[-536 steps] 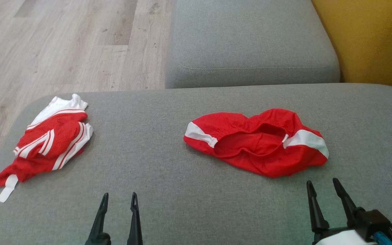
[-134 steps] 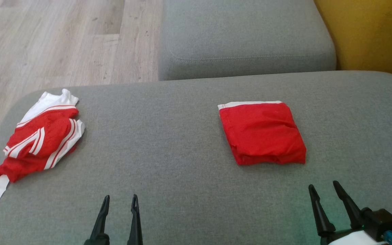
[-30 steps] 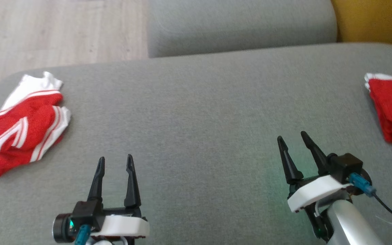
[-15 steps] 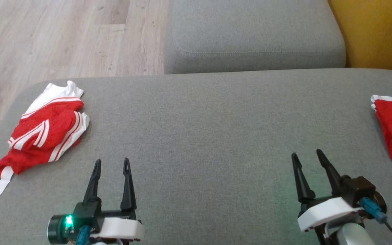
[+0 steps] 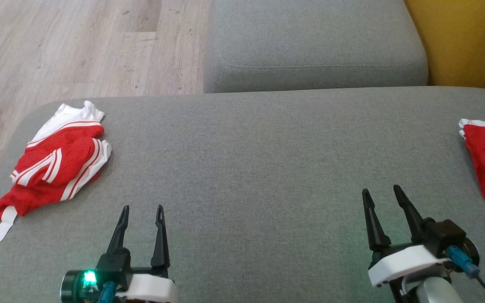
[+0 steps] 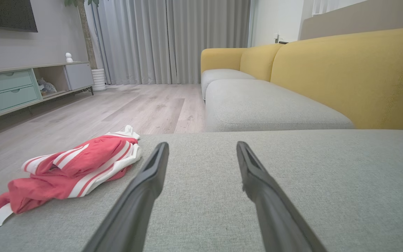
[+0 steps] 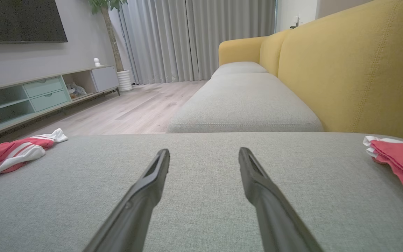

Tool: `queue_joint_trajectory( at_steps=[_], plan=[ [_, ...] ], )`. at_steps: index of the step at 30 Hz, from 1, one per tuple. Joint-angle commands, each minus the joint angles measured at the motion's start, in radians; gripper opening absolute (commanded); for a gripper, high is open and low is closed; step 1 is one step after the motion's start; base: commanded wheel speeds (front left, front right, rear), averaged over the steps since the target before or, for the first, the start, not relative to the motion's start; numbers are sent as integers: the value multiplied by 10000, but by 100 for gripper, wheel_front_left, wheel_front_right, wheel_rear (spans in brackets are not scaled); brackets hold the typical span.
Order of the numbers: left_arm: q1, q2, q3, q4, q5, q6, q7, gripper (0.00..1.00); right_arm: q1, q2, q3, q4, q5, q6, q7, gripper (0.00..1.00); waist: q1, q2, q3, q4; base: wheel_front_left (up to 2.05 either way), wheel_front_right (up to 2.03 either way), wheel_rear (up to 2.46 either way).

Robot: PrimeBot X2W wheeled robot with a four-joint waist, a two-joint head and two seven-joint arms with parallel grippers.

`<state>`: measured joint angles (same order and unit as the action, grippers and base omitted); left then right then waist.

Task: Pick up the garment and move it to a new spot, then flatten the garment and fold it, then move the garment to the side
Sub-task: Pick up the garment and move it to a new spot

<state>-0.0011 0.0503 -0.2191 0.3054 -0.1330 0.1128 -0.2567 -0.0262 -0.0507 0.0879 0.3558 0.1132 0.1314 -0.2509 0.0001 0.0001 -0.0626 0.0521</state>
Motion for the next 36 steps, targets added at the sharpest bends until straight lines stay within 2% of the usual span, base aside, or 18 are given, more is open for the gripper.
queue_joint_trajectory(
  at_steps=[1, 10, 22, 23, 30, 36],
  plan=[
    [-600, -1, 415, -237, 75, -69, -51, 100, -333, -2, 150, -339, -60, -7, -108, 100, -1, -1, 22, 15, 0, 0, 0],
    [-738, -1, 592, -56, 65, 223, -51, 100, -322, 3, -3, -222, -127, -7, -108, 100, -1, -1, 103, 343, 0, 0, 0],
    [-512, -1, 1171, -272, 187, 399, -51, 100, -593, 4, 539, -147, 130, -7, -108, 100, -1, -1, 377, 2694, 0, 0, 0],
    [-512, -1, 1171, -272, 187, 399, -51, 100, -593, 4, 539, -147, 130, -7, -108, 100, -1, -1, 377, 2694, 0, 0, 0],
    [-395, -1, 1587, -492, 247, 272, -51, 100, -738, 4, 617, -142, 130, -7, -108, 100, -1, -1, 558, 3795, 0, 0, 0],
    [-753, 117, 2028, -636, 357, 6, -51, 100, -760, 4, 558, -193, 61, -7, -109, 100, -1, -1, 826, 4066, 0, 0, 0]
  ],
)
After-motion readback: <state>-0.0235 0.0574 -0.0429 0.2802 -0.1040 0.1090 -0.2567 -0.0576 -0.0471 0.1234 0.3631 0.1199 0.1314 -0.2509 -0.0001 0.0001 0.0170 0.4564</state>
